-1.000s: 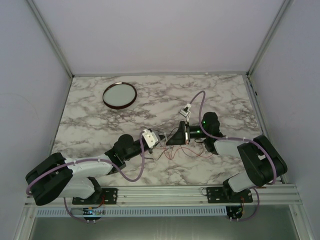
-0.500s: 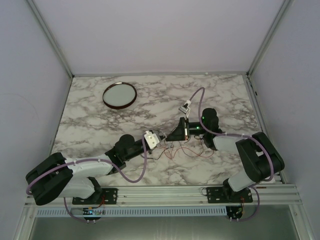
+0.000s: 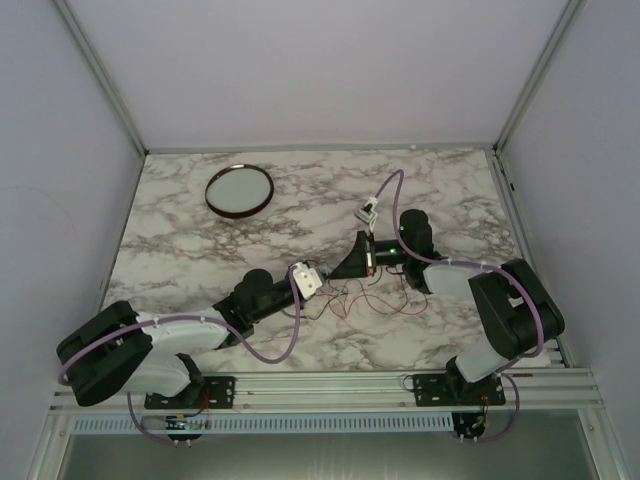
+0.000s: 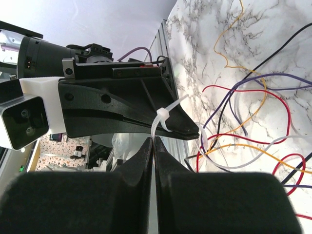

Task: Zip-tie the wires
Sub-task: Tie the cable at the center of the board.

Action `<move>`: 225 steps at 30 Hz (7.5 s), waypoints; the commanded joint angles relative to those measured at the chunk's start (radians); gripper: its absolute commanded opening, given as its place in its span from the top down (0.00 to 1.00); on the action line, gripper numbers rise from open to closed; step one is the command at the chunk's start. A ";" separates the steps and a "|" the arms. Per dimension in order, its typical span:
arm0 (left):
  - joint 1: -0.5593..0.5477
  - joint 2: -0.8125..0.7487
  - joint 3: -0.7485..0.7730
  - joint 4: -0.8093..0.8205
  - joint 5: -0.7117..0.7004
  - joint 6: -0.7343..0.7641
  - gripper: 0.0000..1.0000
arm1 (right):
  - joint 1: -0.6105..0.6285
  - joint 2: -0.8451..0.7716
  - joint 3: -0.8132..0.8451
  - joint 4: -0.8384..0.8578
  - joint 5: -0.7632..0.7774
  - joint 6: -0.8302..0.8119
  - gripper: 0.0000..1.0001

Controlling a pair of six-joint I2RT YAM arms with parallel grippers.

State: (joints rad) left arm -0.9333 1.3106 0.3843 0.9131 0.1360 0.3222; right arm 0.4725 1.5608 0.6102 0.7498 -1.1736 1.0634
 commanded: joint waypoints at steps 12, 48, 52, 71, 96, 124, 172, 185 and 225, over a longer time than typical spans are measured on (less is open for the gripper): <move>-0.016 0.018 0.027 0.061 0.010 -0.088 0.99 | -0.004 -0.078 -0.002 -0.146 0.136 -0.199 1.00; 0.088 -0.314 -0.061 -0.140 -0.192 -0.494 0.26 | 0.035 -0.168 -0.152 -0.086 0.264 -0.226 1.00; 0.216 -0.298 -0.044 -0.101 -0.065 -0.708 0.25 | 0.034 -0.185 -0.161 -0.062 0.267 -0.223 1.00; 0.325 0.124 0.037 0.430 0.324 -1.260 0.31 | 0.031 -0.220 -0.179 -0.032 0.259 -0.217 1.00; 0.266 0.296 0.082 0.536 0.386 -1.293 0.65 | 0.025 -0.237 -0.178 -0.034 0.281 -0.210 1.00; 0.255 0.252 0.116 0.425 0.380 -1.217 1.00 | 0.015 -0.266 -0.163 -0.133 0.329 -0.252 0.94; 0.197 0.138 0.273 -0.194 0.067 -1.267 1.00 | 0.196 -0.364 -0.116 -0.176 0.812 -0.551 0.61; 0.183 0.146 0.281 -0.216 0.055 -1.276 1.00 | 0.226 -0.349 -0.114 -0.125 0.881 -0.576 0.64; 0.205 0.141 0.324 -0.268 0.050 -1.306 1.00 | 0.315 -0.378 -0.234 -0.138 1.020 -0.599 0.93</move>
State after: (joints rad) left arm -0.7422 1.4715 0.6724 0.6209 0.1986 -0.9749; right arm 0.7708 1.1908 0.3935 0.6140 -0.1715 0.4774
